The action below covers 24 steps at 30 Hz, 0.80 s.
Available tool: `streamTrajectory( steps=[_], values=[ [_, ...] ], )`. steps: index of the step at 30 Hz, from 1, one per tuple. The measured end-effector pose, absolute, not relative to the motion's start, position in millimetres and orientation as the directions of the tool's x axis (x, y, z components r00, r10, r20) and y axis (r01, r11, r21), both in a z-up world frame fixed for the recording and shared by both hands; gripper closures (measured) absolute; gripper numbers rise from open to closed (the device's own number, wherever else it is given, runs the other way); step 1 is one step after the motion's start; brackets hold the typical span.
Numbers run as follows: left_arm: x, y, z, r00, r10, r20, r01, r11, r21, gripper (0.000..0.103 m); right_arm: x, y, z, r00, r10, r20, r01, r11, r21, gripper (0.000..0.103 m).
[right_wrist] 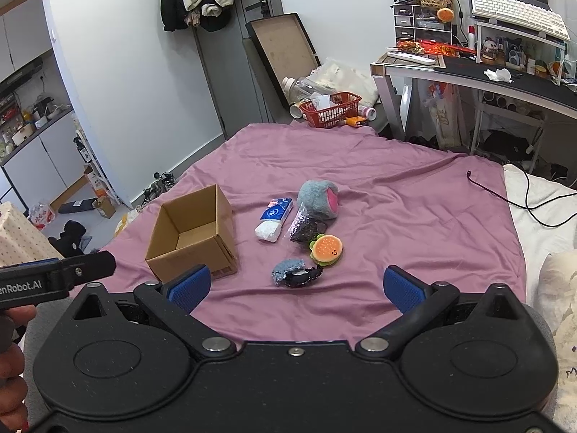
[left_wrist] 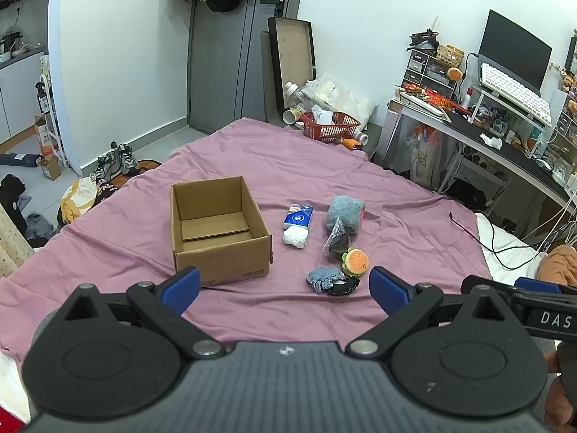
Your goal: Organize soft objects
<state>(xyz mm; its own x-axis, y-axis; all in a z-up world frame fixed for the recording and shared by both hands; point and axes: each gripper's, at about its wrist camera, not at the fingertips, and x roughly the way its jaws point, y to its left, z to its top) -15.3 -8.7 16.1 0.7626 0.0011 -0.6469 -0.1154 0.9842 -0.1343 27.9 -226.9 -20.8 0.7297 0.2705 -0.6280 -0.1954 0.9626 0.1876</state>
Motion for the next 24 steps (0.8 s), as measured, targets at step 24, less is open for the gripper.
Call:
streamTrajectory(
  steps=[24],
  values=[
    [-2,-14,0,0.755,0.005,-0.656,-0.106,0.988,-0.115,0.004,46,-235,-33,0.721,0.276,-0.635,-0.19,0.961,0.203,0.0]
  ],
)
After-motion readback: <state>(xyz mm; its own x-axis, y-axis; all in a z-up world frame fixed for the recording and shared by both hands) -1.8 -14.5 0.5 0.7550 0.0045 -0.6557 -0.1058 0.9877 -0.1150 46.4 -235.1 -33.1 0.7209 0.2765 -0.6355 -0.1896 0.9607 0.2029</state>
